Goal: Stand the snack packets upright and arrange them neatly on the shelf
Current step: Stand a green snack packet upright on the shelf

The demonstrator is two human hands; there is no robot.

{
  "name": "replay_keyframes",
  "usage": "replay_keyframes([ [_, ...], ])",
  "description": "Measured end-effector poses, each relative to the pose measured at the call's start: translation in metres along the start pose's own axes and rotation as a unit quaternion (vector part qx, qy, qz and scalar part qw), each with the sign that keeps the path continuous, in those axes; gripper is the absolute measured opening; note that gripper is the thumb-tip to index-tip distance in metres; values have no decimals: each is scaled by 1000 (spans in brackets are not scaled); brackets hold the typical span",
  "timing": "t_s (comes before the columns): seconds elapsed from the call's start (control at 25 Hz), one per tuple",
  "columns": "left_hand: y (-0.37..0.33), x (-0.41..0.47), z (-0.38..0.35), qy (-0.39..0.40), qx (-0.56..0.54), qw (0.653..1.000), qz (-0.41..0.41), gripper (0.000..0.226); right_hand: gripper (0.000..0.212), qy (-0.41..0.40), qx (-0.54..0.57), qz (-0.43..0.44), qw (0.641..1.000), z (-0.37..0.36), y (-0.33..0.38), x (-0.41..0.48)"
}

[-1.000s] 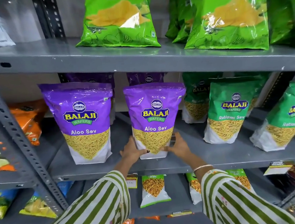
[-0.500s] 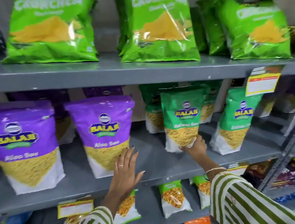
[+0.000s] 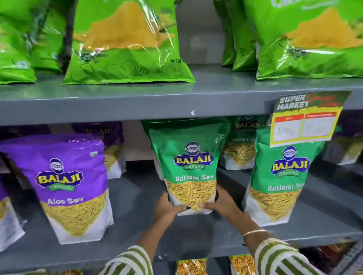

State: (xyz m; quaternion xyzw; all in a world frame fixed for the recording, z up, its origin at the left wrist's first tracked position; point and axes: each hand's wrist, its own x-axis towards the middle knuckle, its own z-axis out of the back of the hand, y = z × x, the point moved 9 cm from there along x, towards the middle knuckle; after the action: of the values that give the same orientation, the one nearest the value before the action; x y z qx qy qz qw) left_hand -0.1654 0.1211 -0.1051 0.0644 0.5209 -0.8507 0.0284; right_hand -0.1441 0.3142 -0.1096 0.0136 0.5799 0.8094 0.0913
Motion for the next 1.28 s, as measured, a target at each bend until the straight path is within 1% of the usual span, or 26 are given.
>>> replay_keyframes([
  [0.08,7,-6,10,5,-15,1000,1,46,83,5,18,16,1000,-9,7,-9],
  [0.12,11,-11,16,14,-18,1000,5,50,83,7,15,14,1000,-15,9,-16],
  [0.2,24,-20,29,21,-10,1000,12,68,82,18,20,10,1000,-29,13,-29],
  [0.24,29,-24,37,21,-2,1000,12,76,87,29,20,16,999,-38,16,-36],
  [0.32,39,-29,47,21,23,999,17,79,106,53,14,25,998,-52,17,-46],
  [0.36,41,-29,50,24,36,999,17,78,110,58,23,15,998,-54,22,-50],
  [0.4,41,-30,52,29,44,998,14,77,108,63,32,-1,997,-52,34,-55],
  [0.44,37,-32,54,32,51,998,7,77,105,69,35,-11,997,-46,51,-57],
  [0.48,35,-34,55,36,56,998,3,76,100,68,38,-1,997,-35,78,-58],
  [0.56,29,-36,56,41,67,997,-6,72,88,37,19,28,999,-9,138,-53],
  [0.6,28,-37,56,45,72,996,-10,70,83,8,-13,37,999,4,168,-51],
  [0.64,28,-37,55,51,76,996,-11,72,71,-25,-51,47,997,13,200,-52],
  [0.68,28,-37,54,57,77,995,-12,76,57,-41,-83,71,993,16,230,-55],
  [0.72,30,-37,54,60,76,995,-10,81,42,-31,-122,95,987,11,256,-55],
  [0.76,32,-35,53,62,74,995,-7,84,32,3,-181,105,978,-1,271,-55],
  [0.8,35,-34,53,63,75,995,-2,84,32,34,-240,94,966,-13,278,-55],
  [0.84,34,-35,53,63,79,995,0,82,35,47,-295,90,950,-21,281,-55],
  [0.88,34,-36,54,60,82,995,2,79,37,43,-329,90,939,-25,284,-57],
  [0.96,34,-38,55,54,80,995,2,74,38,18,-347,92,933,-26,287,-62],
  [1.04,35,-37,55,45,85,995,4,70,35,-18,-402,118,908,-27,293,-69],
  [1.12,35,-36,55,42,95,995,10,67,31,-103,-434,167,879,-20,297,-74],
  [1.2,34,-34,54,44,101,994,8,66,28,-198,-398,221,868,-7,297,-85],
  [1.24,33,-32,53,48,100,994,2,67,33,-233,-373,228,869,0,290,-89],
  [1.28,33,-31,52,52,94,994,-1,68,43,-256,-341,217,878,9,279,-91],
])
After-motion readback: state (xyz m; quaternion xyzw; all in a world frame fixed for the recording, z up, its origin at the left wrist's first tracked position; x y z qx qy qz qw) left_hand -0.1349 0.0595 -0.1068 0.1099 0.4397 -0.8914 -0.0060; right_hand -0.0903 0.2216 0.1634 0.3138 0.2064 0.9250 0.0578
